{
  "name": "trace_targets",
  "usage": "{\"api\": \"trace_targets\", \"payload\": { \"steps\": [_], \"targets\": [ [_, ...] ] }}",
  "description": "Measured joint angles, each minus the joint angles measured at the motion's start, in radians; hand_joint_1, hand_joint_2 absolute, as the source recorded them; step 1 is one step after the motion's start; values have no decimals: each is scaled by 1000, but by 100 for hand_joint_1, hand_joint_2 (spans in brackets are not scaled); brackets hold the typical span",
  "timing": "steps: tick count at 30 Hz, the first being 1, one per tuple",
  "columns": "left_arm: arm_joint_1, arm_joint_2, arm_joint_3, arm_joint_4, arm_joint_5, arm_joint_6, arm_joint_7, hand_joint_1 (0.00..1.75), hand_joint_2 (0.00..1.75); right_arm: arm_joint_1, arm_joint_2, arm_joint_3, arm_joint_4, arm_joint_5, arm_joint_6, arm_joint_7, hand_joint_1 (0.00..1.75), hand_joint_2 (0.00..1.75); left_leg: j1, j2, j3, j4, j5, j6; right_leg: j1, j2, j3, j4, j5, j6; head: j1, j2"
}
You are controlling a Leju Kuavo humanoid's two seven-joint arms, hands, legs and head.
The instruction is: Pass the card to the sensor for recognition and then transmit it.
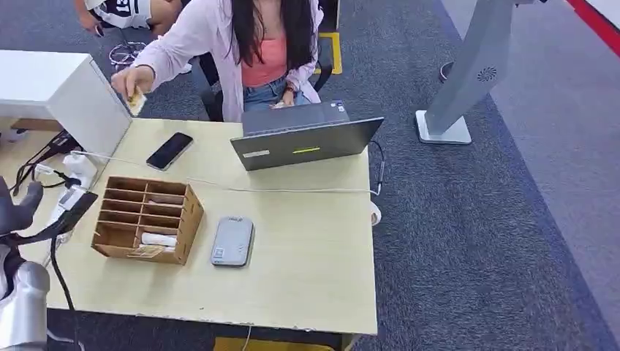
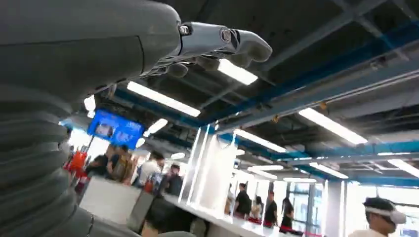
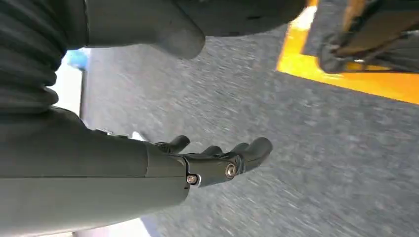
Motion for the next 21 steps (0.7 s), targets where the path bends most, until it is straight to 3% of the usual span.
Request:
{"api": "trace_targets", "payload": {
  "steps": [9, 21],
  "targets": [
    [-191, 58, -91, 240, -60, 2, 74, 0, 175, 2, -1, 23, 0, 10, 1, 2, 0, 175, 0, -3, -4, 0, 0, 1, 0, -4, -2, 0, 0, 0, 2, 0],
    [-237, 68, -121, 325, -76, 2, 87, 0, 175, 3, -1, 24, 0, 12, 3, 2, 0, 175, 0, -3, -4, 0, 0, 0, 0, -4, -2, 0, 0, 0, 2, 0]
  ]
}}
